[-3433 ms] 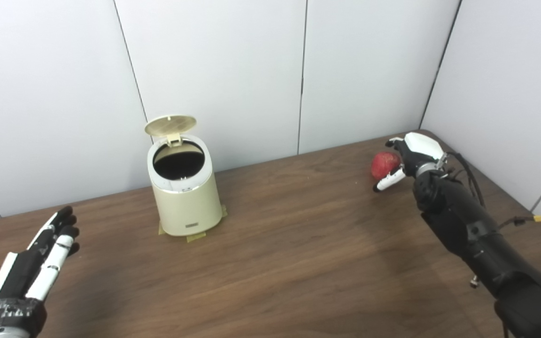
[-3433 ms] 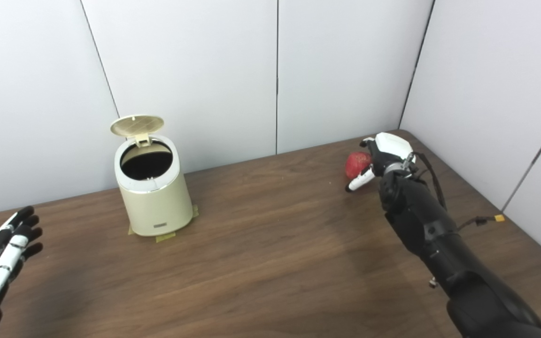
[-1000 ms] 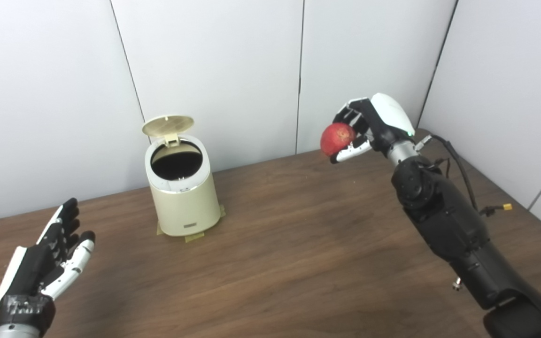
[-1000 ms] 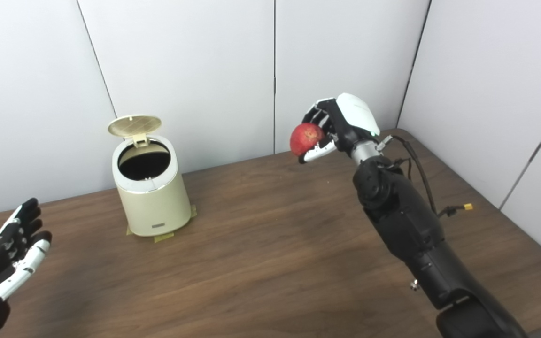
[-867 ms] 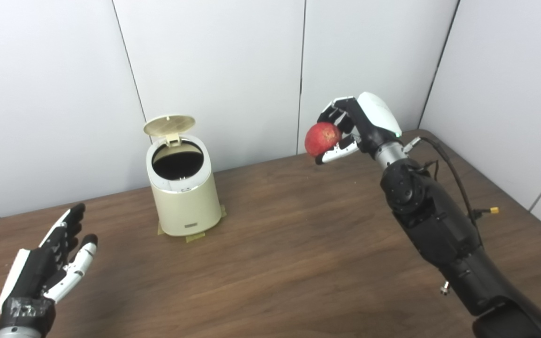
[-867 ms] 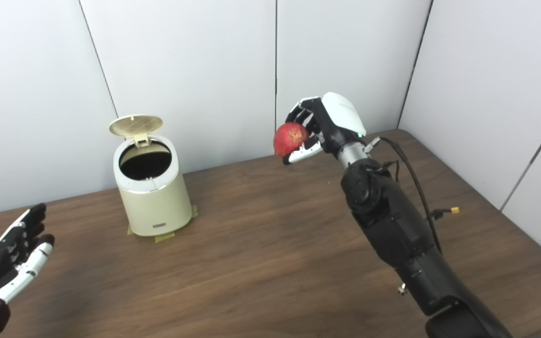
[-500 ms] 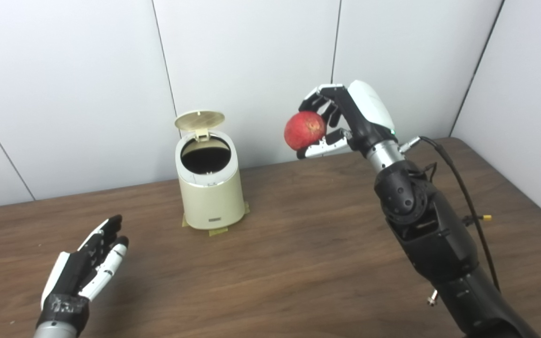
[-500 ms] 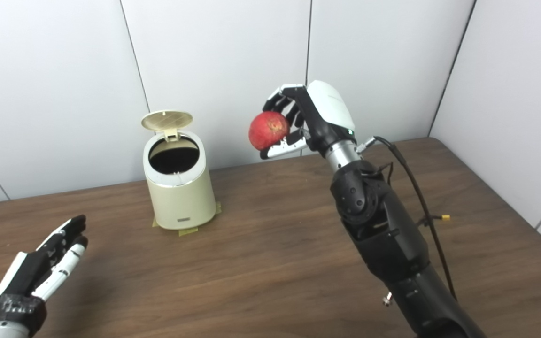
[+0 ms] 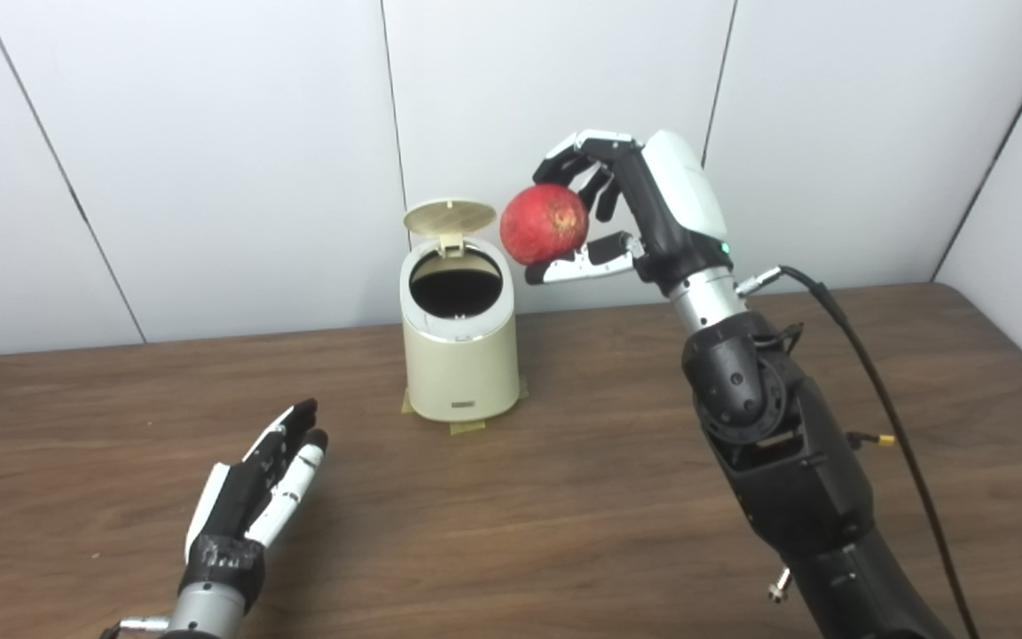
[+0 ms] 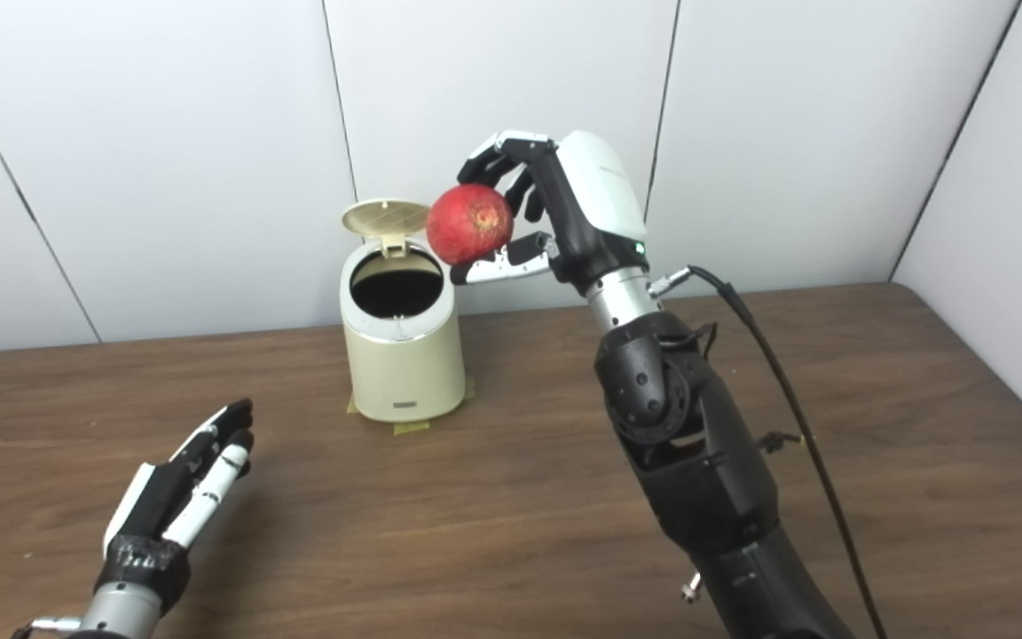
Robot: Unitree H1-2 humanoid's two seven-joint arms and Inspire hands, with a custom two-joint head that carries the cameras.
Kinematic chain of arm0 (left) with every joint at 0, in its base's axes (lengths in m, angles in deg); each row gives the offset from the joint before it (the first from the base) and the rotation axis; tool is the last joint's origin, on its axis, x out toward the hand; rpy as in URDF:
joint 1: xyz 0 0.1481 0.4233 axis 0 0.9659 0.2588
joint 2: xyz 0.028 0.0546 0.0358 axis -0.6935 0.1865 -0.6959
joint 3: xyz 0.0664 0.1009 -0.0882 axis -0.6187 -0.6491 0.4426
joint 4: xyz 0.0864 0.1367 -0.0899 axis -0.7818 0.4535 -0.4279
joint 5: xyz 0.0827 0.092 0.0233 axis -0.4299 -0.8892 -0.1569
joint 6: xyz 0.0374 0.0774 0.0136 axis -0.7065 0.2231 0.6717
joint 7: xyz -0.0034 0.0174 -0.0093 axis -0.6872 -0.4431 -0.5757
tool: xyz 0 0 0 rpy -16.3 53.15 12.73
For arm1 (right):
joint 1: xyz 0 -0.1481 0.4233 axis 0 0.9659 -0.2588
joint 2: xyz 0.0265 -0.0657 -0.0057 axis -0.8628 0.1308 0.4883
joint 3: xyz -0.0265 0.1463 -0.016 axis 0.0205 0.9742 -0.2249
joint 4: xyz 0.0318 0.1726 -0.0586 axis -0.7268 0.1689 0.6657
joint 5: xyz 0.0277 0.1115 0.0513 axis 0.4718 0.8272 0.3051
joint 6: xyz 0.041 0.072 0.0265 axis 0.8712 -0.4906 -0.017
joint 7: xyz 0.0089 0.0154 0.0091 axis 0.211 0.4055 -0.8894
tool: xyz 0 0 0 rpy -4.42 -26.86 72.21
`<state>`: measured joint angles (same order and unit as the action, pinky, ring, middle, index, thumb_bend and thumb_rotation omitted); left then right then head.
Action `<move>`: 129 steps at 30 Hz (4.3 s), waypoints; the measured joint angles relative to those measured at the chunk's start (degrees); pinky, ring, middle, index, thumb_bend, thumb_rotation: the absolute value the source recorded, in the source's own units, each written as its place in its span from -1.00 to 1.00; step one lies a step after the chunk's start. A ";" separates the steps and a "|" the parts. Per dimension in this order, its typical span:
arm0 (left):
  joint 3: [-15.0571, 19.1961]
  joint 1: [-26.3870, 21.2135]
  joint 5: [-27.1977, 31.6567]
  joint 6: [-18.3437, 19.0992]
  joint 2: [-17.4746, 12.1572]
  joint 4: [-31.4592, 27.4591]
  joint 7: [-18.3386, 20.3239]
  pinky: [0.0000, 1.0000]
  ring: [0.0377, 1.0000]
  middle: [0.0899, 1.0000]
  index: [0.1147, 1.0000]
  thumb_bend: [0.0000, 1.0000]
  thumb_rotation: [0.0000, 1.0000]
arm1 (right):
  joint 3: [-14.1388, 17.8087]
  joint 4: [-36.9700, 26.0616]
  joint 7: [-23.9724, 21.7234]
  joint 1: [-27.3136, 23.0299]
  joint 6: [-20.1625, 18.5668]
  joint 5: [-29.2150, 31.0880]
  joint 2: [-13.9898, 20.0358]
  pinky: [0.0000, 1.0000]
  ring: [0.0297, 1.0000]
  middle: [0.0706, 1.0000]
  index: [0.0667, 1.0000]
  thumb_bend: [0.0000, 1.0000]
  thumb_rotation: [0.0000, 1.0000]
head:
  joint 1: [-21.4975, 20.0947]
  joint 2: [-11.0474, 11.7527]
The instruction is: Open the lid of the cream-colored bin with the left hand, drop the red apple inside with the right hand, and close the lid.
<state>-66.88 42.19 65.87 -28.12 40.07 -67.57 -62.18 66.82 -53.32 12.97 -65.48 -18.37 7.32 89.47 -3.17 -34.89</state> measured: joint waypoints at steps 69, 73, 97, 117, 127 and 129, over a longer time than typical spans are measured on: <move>-2.54 0.55 -1.41 -1.54 4.38 -1.21 -2.56 0.71 0.80 0.83 0.81 -0.05 0.19 | -6.35 35.15 14.17 -9.78 10.78 -4.76 -6.08 0.33 0.51 0.53 0.35 0.80 -0.68 | 3.08 -0.44; -2.56 0.55 -1.54 -1.53 4.40 -1.23 -2.57 0.75 0.84 0.86 0.82 -0.04 0.20 | -6.72 34.69 13.28 -9.70 9.57 -4.87 -5.83 0.37 0.59 0.63 0.40 0.81 -0.63 | 2.99 -0.44; -2.57 0.55 -1.43 -1.15 4.70 -1.63 -2.66 0.72 0.80 0.82 0.82 -0.05 0.17 | -2.93 30.15 13.71 -7.60 12.68 2.07 -6.64 -0.28 -0.24 -0.11 -0.03 0.03 -1.00 | 3.08 -0.35; 0.47 -3.70 0.33 -1.04 4.86 -0.46 -2.98 0.77 0.81 0.84 0.83 -0.12 0.18 | 7.06 10.01 9.00 3.56 5.89 11.46 -5.69 -0.20 -0.15 -0.11 -0.05 0.04 -1.00 | 3.52 0.09; 3.97 -8.63 1.48 0.65 3.01 1.60 -3.03 0.65 0.80 0.83 0.80 -0.05 0.25 | 14.01 -4.21 -0.84 13.74 -11.65 28.75 -8.03 0.21 0.35 0.40 0.18 -0.02 -0.37 | 3.87 0.26; 4.41 -10.09 1.89 0.65 2.93 2.92 -3.00 0.68 0.82 0.84 0.81 -0.08 0.28 | 14.06 -6.19 -2.30 15.92 -13.35 31.53 -8.71 0.35 0.49 0.53 0.46 -0.02 0.03 | 3.96 0.35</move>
<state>-62.47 32.10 67.76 -27.47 43.00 -64.66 -65.18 80.88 -59.51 10.67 -49.56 -31.72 38.84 80.76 0.79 -34.54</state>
